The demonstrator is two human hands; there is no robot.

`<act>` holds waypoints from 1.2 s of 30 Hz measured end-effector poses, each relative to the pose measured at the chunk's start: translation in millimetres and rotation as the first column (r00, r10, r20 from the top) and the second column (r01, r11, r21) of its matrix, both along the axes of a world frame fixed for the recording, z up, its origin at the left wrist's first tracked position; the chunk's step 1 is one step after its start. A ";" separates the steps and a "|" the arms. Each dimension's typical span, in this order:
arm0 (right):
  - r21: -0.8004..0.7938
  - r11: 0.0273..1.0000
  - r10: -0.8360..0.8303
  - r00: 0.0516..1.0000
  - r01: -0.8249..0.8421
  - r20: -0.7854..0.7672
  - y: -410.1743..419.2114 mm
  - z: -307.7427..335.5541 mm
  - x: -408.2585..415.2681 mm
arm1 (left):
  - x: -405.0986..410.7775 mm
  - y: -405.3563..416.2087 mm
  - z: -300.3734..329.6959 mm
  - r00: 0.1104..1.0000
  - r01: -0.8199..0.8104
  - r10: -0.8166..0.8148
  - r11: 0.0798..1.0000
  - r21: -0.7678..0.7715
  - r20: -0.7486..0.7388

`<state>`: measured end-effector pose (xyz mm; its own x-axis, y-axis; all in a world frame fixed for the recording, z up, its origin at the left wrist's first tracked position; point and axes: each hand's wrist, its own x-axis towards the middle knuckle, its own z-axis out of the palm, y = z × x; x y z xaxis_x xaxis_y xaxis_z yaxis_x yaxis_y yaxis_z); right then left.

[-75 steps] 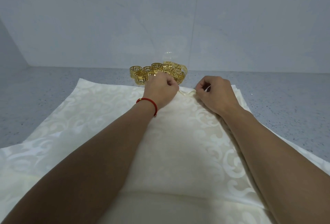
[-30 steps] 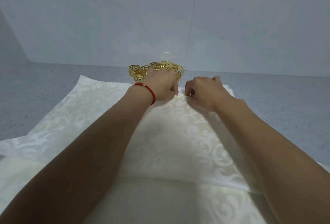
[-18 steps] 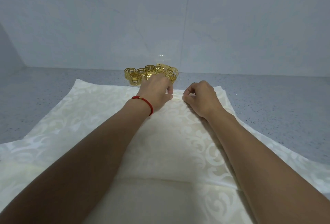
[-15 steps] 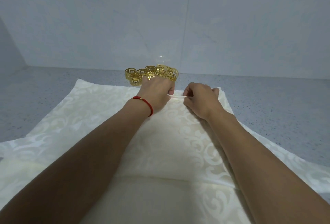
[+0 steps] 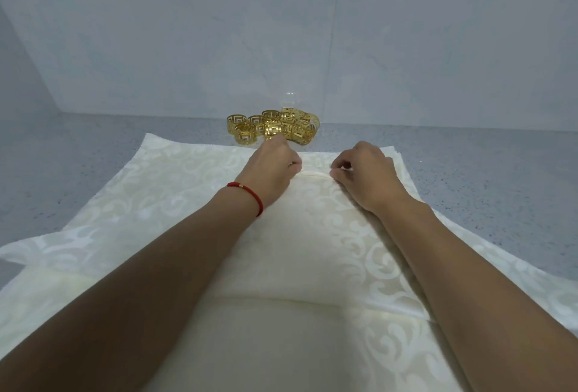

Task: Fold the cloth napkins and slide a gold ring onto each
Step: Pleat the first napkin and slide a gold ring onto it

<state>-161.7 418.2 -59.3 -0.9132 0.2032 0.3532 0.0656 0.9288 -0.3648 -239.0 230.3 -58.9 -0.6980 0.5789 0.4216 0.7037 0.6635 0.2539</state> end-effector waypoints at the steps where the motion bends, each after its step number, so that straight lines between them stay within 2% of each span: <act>1: 0.039 0.999 -0.003 1.000 0.004 -0.010 -0.9 2.1 1.5 | -0.6 -0.6 0.1 0.998 0.003 -0.005 0.999 -0.037 -0.055; 6: 0.299 0.952 0.074 0.997 -0.064 -0.023 -6.8 10.1 18.5 | 14.5 -5.3 4.3 0.961 -0.069 0.019 0.982 -0.176 -0.274; 10: 0.375 0.917 0.112 0.990 -0.136 0.086 -8.9 18.2 30.8 | 27.2 -11.3 7.9 0.931 -0.091 -0.031 0.945 -0.315 -0.364; 13: 0.244 0.963 0.101 0.992 -0.116 0.072 -8.6 15.9 35.0 | 34.4 -10.7 13.2 0.961 -0.099 0.006 0.941 -0.323 -0.275; 15: 0.116 0.990 0.084 0.996 -0.085 0.014 -5.9 9.2 34.3 | 37.8 -12.0 13.2 0.974 -0.127 0.083 0.971 -0.204 -0.212; 17: 0.085 0.994 0.073 0.997 -0.074 0.014 -2.8 4.9 33.2 | 38.9 -13.9 10.2 0.978 -0.143 0.121 0.982 -0.123 -0.169; 21: 0.197 0.980 0.027 0.999 -0.034 0.036 -5.1 10.7 33.8 | 38.1 -17.1 5.1 0.983 -0.108 0.078 0.977 -0.181 -0.168; 24: 0.259 0.965 0.045 0.999 -0.048 0.015 -10.8 16.2 44.6 | 42.6 -23.4 6.5 0.962 -0.126 0.071 0.972 -0.198 -0.262; 27: 0.505 0.857 0.088 0.994 -0.106 0.060 -20.8 21.8 59.9 | 52.5 -32.0 8.4 0.944 -0.101 0.003 0.955 -0.280 -0.329; 29: 0.576 0.804 0.100 0.989 -0.145 0.110 -27.2 21.9 71.8 | 60.8 -39.9 9.7 0.931 -0.090 -0.048 0.930 -0.357 -0.361; 31: 0.528 0.833 0.137 0.986 -0.166 0.094 -26.7 16.3 80.9 | 66.8 -46.4 10.8 0.939 -0.087 -0.050 0.923 -0.376 -0.339; 32: 0.431 0.888 0.145 0.987 -0.163 0.074 -25.1 13.8 83.7 | 68.1 -48.0 9.4 0.954 -0.095 -0.013 0.935 -0.343 -0.300; 34: 0.185 0.978 0.107 0.994 -0.101 -0.023 -19.9 10.1 85.2 | 70.6 -47.6 5.7 0.977 -0.115 0.082 0.981 -0.157 -0.198; 36: 0.074 0.997 0.042 0.996 -0.037 -0.072 -16.0 7.9 81.5 | 67.2 -45.9 1.5 0.988 -0.124 0.128 0.991 0.052 -0.081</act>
<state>-80.3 402.2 -51.4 -0.8909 0.1393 0.4323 0.0040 0.9542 -0.2992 -171.9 184.4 -57.3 -0.7251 0.4669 0.5062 0.6352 0.7373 0.2299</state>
